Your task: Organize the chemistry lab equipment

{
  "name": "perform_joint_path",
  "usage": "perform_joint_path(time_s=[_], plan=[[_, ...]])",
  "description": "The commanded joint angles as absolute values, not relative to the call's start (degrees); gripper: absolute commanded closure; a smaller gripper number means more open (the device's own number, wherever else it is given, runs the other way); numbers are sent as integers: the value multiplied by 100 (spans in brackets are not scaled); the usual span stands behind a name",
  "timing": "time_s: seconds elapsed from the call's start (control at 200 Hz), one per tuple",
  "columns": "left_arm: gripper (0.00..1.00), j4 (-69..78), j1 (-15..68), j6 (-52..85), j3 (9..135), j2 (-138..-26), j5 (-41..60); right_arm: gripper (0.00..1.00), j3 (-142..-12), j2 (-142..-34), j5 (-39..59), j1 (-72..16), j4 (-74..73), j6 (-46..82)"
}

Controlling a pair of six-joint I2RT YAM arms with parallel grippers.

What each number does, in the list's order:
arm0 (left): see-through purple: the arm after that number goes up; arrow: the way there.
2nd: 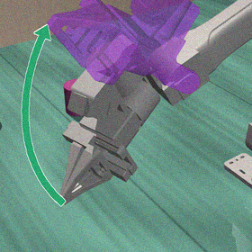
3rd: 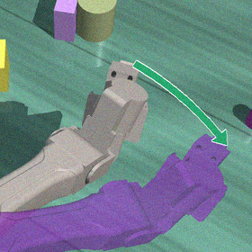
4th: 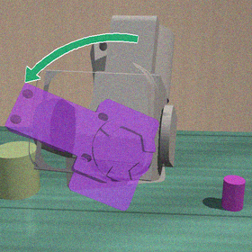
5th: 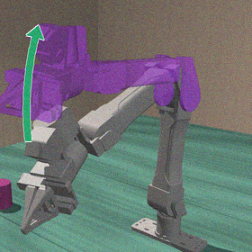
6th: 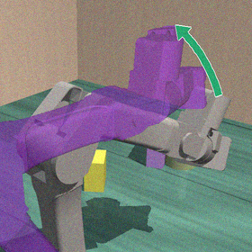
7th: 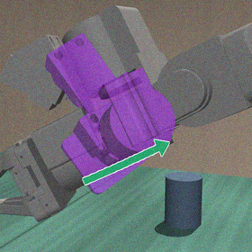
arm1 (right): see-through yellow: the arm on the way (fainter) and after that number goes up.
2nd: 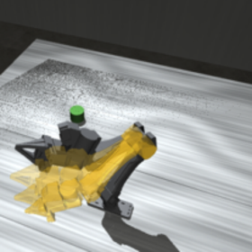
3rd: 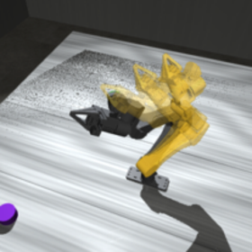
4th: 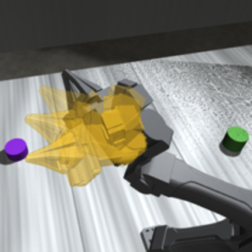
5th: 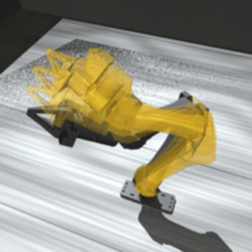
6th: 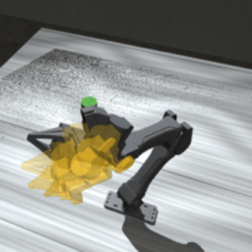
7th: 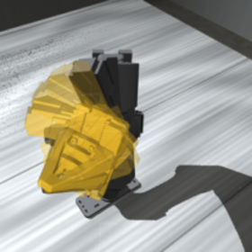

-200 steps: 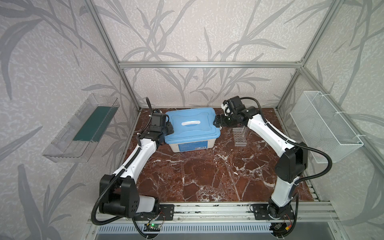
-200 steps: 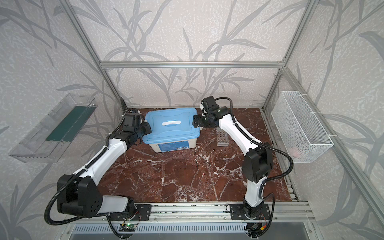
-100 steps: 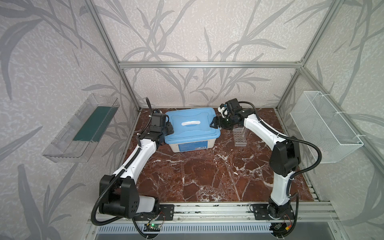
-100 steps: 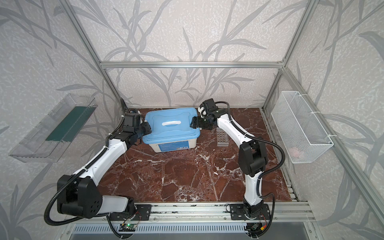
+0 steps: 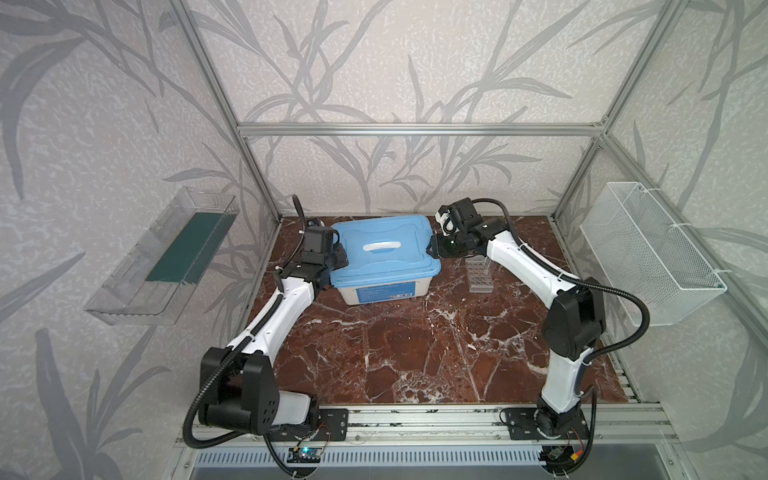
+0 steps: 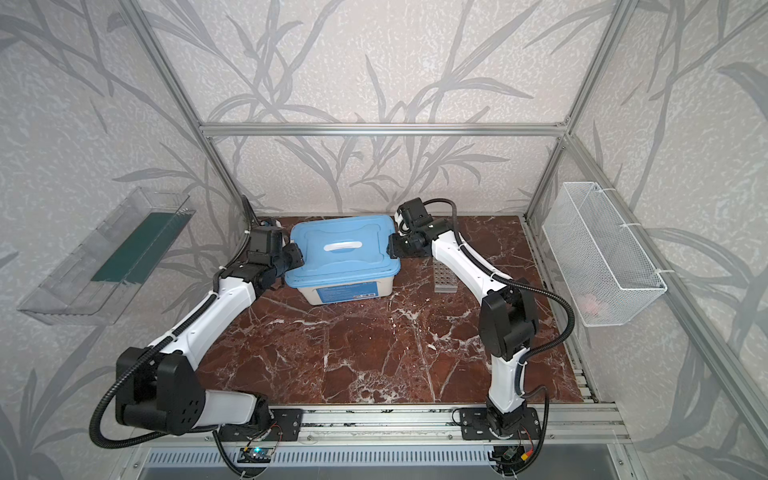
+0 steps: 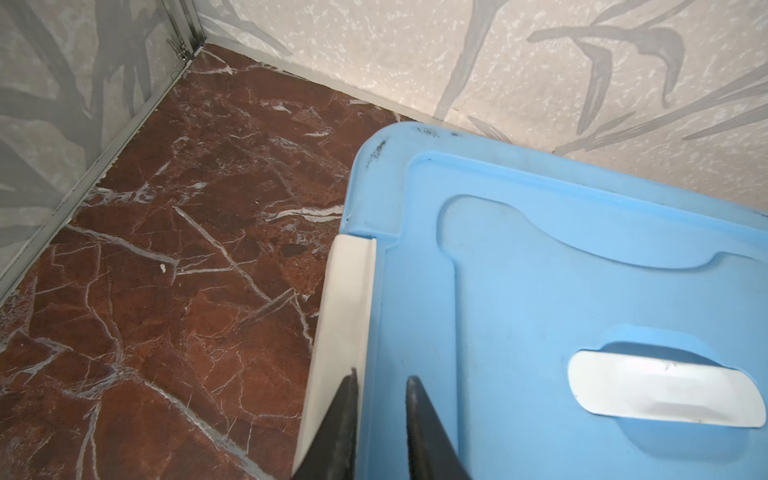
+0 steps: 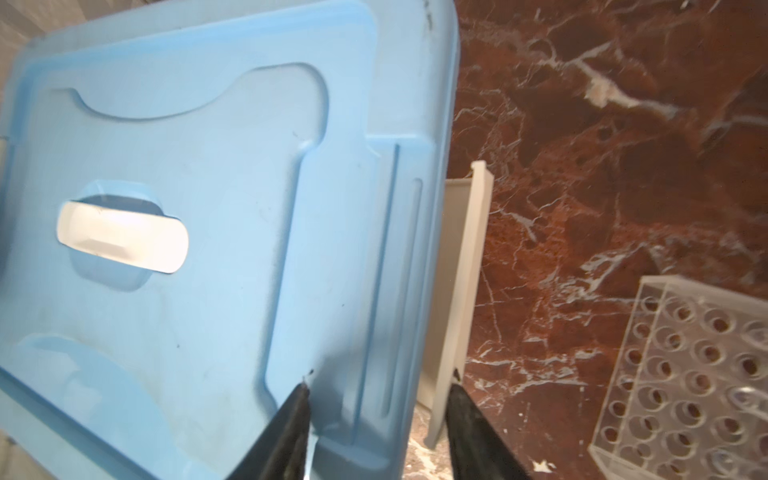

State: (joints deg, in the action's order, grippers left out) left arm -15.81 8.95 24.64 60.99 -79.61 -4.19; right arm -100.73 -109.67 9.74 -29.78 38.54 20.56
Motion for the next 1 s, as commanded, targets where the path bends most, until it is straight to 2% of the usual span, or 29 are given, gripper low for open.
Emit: perform_joint_path(time_s=[0.0, 0.105, 0.29, 0.525, 0.84, 0.91, 0.97, 0.995], plan=[[77, -2292, 1204, 2659, 5896, -8436, 483, 56, -10247, -11083, 1465, -3585, 4051, 1916], [77, -2279, 1230, 2669, 5957, -8512, 506, 62, -10358, -11192, 1439, -3758, 4092, 1892], [77, -2362, 1274, 2655, 6118, -8678, 598, 65, -10519, -11390, 1287, -4025, 4180, 1814], [77, -2419, 1258, 2574, 6263, -8631, 375, 65, -10623, -11271, 1154, -4034, 4096, 1800], [61, -3195, 1069, 2527, 7290, -8137, -210, 57, -12053, -11231, 880, -4017, 4848, 1491], [47, -3295, 966, 2465, 7363, -7846, -284, 49, -12206, -11036, 739, -4008, 4994, 1438], [23, -3379, 858, 2383, 7418, -7568, -235, 36, -12160, -10756, 591, -3984, 5025, 1412], [9, -3373, 825, 2341, 7410, -7450, -208, 31, -12088, -10614, 534, -3966, 5012, 1400]])
